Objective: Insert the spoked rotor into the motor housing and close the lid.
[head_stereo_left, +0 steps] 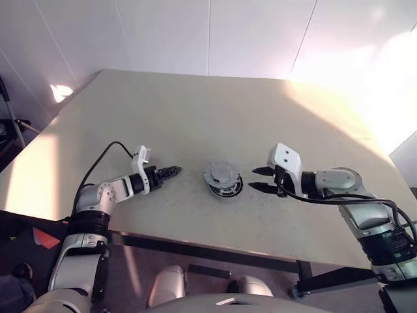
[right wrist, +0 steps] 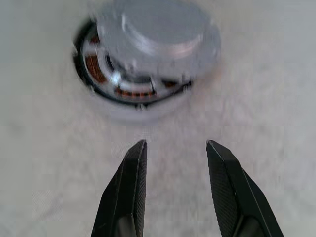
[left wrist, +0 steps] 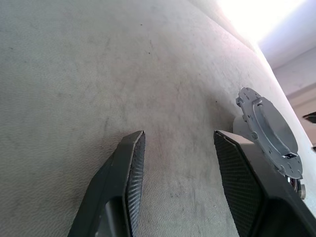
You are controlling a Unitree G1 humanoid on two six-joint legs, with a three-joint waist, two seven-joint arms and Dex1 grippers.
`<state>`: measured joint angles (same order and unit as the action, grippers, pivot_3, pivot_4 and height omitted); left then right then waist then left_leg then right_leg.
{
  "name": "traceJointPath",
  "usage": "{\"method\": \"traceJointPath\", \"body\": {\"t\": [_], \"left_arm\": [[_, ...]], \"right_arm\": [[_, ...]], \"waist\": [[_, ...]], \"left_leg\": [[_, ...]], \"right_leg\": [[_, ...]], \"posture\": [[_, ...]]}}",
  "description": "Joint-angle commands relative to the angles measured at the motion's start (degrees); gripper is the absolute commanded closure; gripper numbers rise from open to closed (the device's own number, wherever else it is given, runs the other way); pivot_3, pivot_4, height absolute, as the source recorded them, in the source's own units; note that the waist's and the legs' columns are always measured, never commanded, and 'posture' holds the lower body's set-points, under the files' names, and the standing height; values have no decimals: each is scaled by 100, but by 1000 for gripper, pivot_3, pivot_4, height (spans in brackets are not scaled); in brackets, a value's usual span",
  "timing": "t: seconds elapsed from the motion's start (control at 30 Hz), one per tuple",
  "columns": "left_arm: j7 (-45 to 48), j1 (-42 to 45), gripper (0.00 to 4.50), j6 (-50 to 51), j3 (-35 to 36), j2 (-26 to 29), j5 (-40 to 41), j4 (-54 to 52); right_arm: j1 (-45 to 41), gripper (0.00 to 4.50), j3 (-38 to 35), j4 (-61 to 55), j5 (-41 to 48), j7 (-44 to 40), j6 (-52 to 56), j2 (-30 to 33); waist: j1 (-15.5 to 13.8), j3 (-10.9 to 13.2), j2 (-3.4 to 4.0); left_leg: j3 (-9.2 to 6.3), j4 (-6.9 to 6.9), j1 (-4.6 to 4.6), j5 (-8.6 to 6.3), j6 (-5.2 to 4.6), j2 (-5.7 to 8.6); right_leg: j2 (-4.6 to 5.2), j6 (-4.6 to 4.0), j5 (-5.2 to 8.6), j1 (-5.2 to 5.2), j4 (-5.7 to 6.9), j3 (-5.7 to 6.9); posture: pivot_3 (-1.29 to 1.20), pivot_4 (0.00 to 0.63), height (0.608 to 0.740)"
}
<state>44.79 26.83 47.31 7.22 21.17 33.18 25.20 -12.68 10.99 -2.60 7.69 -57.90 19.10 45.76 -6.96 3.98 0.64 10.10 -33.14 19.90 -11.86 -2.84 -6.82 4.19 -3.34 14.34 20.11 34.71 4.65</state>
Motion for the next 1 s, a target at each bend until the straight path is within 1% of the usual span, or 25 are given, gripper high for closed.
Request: {"method": "traceJointPath", "body": {"t": [0.03, 0.2, 0.3, 0.4, 0.5, 0.6, 0.7, 0.8, 1.0], "left_arm": [[-145, -43, 2126, -38, 7, 124, -248, 212], [-141, -29, 2126, -35, 1, 130, -269, 245], [-149, -28, 2126, -32, -3, 127, -272, 251], [-167, -58, 2126, -24, -2, 121, -274, 227], [-193, -91, 2126, -4, 24, 121, -263, 178], [-239, -170, 2126, 28, 109, 148, -221, 84], [-271, -287, 2126, 53, 168, 180, -201, -13], [-301, -365, 2126, 81, 223, 179, -194, -98], [-380, -416, 2126, 112, 282, 147, -180, -190]], "right_arm": [[108, 2410, 4, -437, 85, -298, -231, 94], [313, 2410, 192, -1142, 185, -736, -259, 177], [209, 2410, 325, -1234, 89, -923, -364, 167], [8, 3011, 591, -1105, -42, -1142, -544, 97], [-281, 3981, 839, -830, -125, -1301, -632, -35], [-531, 3981, 1077, -499, -374, -1365, -815, -113], [-641, 3981, 1131, -643, -312, -1467, -715, -172], [-721, 3981, 1149, -794, -282, -1531, -587, -200], [-1720, 3981, 1228, -103, -428, -1511, -396, -691]], "waist": [[13, -4, 10], [13, -8, 12], [12, -9, 10], [17, -9, 11], [23, -10, 11], [25, -10, 10], [42, -10, 10], [112, -10, 11], [208, -10, 10]], "left_leg": [[0, 0, 0, 0, 0, 0], [0, 0, -5, 1, 0, -1], [0, -2, -6, -1, -2, -1], [0, -3, -6, 0, -2, -1], [-1, -3, -7, 0, -2, -1], [-1, -5, -4, 0, -2, -1], [-1, -7, 4, -5, -10, -1], [-1, -6, 6, -8, -16, -2], [-1, -17, -5, -7, -13, -4]], "right_leg": [[0, 0, 0, 2, 2, 0], [0, 3, 1, -3, 3, 0], [0, 3, 1, -4, 2, 0], [0, 2, 1, -4, 3, 0], [0, 2, 1, -4, 3, 0], [0, 1, 0, -4, 3, 0], [0, -27, -15, 1, 3, 0], [0, -35, -17, 2, 3, 1], [-1, -10, -3, -2, 15, 1]], "posture": [[0, 0, 740], [0, 0, 740], [0, 0, 740], [0, 0, 740], [0, 0, 740], [0, 0, 740], [0, 0, 740], [0, 0, 740], [0, 0, 740]]}}
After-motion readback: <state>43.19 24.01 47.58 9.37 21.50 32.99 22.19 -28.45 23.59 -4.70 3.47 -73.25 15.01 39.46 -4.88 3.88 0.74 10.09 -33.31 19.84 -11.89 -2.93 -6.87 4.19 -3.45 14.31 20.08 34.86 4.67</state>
